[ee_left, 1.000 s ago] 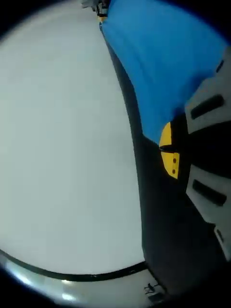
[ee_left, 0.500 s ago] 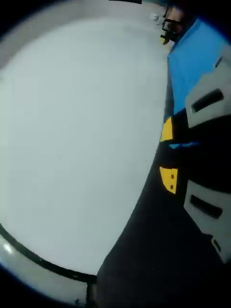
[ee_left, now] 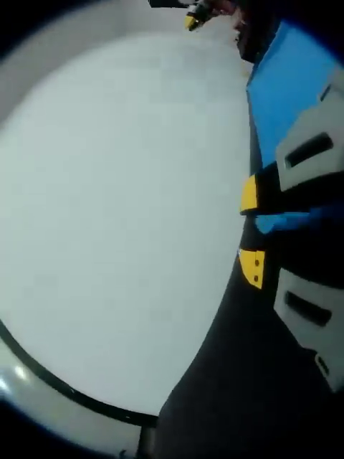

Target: Spread out the cloth and fold it

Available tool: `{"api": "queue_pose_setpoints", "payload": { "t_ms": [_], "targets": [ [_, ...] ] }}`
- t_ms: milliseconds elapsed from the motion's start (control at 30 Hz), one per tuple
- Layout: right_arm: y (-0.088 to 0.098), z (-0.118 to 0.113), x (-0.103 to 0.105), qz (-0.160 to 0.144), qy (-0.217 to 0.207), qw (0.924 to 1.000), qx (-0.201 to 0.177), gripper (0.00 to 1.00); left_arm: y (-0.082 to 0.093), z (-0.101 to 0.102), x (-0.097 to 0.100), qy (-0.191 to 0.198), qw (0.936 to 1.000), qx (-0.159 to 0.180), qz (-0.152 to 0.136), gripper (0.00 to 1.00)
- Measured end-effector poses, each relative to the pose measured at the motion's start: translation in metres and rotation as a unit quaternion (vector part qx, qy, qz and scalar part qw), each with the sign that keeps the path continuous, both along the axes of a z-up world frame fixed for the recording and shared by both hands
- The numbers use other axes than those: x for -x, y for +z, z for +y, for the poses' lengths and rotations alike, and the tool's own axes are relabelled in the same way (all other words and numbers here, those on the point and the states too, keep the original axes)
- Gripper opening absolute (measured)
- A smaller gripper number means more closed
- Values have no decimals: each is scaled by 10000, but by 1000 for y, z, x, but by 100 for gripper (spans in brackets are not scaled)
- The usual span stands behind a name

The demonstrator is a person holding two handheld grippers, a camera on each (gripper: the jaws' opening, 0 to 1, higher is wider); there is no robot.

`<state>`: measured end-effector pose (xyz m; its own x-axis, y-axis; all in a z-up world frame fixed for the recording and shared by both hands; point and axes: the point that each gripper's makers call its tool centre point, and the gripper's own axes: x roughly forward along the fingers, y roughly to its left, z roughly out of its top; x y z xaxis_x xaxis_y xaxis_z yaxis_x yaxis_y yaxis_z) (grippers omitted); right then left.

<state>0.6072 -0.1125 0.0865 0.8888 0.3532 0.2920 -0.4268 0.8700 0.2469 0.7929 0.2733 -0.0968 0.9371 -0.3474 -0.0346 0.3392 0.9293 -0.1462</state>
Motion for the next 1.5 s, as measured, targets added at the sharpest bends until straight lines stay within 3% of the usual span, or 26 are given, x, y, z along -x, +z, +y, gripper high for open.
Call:
{"api": "queue_pose_setpoints", "payload": {
  "t_ms": [33,67,133,167,200,233,267,333,367,400,433,500,567,600,633,667,733,767,833,900,1000,1133,1267,1367,1400,1500],
  "targets": [
    [-2,8,20,-130,112,9997,175,10,-14,-8,-4,30,9987,-461,223,24],
    [-3,13,38,-172,112,9998,61,10,-25,-11,-7,129,9958,-835,342,26],
    [-5,21,76,-372,273,9989,75,10,-43,-7,-19,453,9797,-1928,324,24],
    [-6,23,96,-521,304,9981,129,10,-47,2,-23,704,9713,-2239,383,21],
    [-10,24,115,-540,327,9979,173,10,-43,-3,-25,574,9808,-1833,330,16],
    [-16,25,132,-598,354,9972,286,10,-47,2,-25,684,9828,-1613,591,3],
    [-20,24,146,-580,334,9973,292,11,-47,9,-17,759,9806,-1694,628,0],
    [-27,12,166,-473,-2,9986,244,11,-42,11,-17,748,9812,-1704,508,0],
    [-26,9,178,-586,-123,9979,265,11,-40,14,-18,777,9826,-1609,500,0],
    [-27,10,190,-570,-136,9978,302,11,-39,19,-18,865,9867,-1260,556,0],
    [-26,10,199,-588,-159,9976,319,11,-40,29,-20,1033,9878,-948,684,0],
    [-25,15,223,-624,12,9964,574,11,-55,41,-20,1193,9829,-500,1310,0],
    [-26,16,261,-630,14,9956,698,11,-50,40,-14,1115,9844,-534,1256,8],
    [-29,15,272,-575,7,9953,784,11,-50,31,4,886,9854,-503,1367,11],
    [-31,13,286,-557,-41,9953,793,11,-39,19,16,473,9899,-178,1326,11],
    [-34,10,296,-570,-116,9954,767,11,-23,19,26,469,9909,406,1196,12],
    [-45,4,311,-502,-350,9949,803,13,19,32,45,487,9825,1597,821,17],
    [-57,-2,312,-401,-598,9918,1051,15,38,40,57,488,9763,2022,601,18],
    [-93,-29,305,115,-1526,9741,1662,20,70,53,87,501,9686,2429,197,18],
    [-128,-51,303,733,-2089,9537,2036,20,93,54,117,309,9723,2315,-110,17],
    [-148,-56,308,884,-1957,9644,1542,20,111,40,172,-8,9860,1606,-457,17],
    [-167,-77,321,1113,-2164,9598,1396,21,107,13,261,-666,9938,736,-507,17],
    [-177,-81,324,1213,-2258,9575,1324,24,94,3,349,-923,9876,933,-866,17],
    [-172,-82,318,1150,-2306,9585,1218,32,64,23,369,-612,9934,279,-927,17],
    [-172,-81,317,1176,-2251,9607,1121,32,59,32,372,-537,9934,294,-975,17],
    [-166,-80,314,1129,-2125,9655,991,32,60,58,383,-395,9884,1120,-947,17]
  ]
}}
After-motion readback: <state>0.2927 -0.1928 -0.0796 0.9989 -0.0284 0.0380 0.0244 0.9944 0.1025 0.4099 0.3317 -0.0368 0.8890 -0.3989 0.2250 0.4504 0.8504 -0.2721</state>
